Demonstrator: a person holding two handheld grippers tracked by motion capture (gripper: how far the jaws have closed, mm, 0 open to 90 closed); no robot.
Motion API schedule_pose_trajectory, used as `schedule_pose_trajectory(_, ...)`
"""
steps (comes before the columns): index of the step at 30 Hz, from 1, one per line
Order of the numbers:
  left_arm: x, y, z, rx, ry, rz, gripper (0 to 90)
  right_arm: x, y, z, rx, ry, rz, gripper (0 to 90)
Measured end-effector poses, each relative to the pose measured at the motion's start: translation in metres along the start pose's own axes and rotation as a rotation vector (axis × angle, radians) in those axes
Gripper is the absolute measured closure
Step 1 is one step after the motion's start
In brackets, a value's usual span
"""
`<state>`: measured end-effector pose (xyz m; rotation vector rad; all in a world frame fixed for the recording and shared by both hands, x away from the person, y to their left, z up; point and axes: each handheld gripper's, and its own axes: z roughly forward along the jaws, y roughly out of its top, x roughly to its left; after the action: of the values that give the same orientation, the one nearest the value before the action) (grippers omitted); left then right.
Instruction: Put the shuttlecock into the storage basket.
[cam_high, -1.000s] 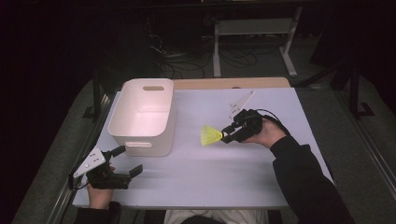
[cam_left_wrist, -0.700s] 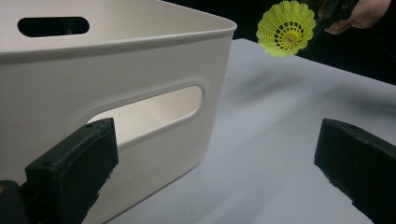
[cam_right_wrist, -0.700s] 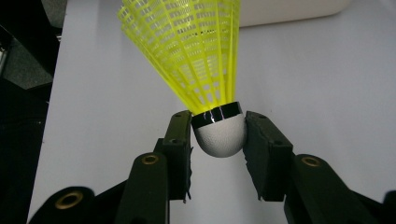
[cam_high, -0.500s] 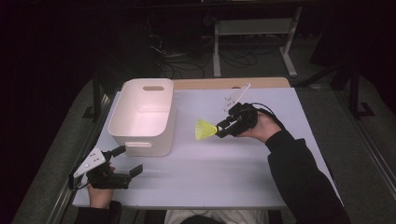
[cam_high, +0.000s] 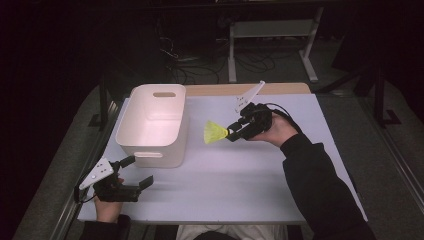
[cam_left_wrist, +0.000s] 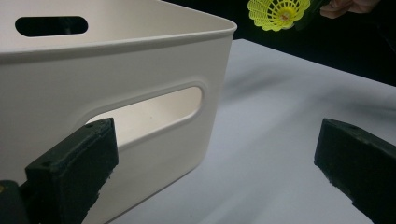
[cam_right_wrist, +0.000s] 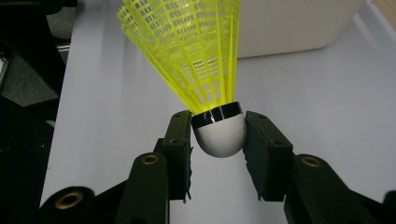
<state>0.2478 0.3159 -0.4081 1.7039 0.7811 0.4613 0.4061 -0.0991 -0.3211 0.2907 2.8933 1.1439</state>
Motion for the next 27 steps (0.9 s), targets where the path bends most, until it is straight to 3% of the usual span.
schedule_pose_trajectory(27,0.001,0.001,0.002,0.001,-0.008,0.004,0.0,-0.006,0.034,-0.015,-0.014,-0.013,-0.003,61.9)
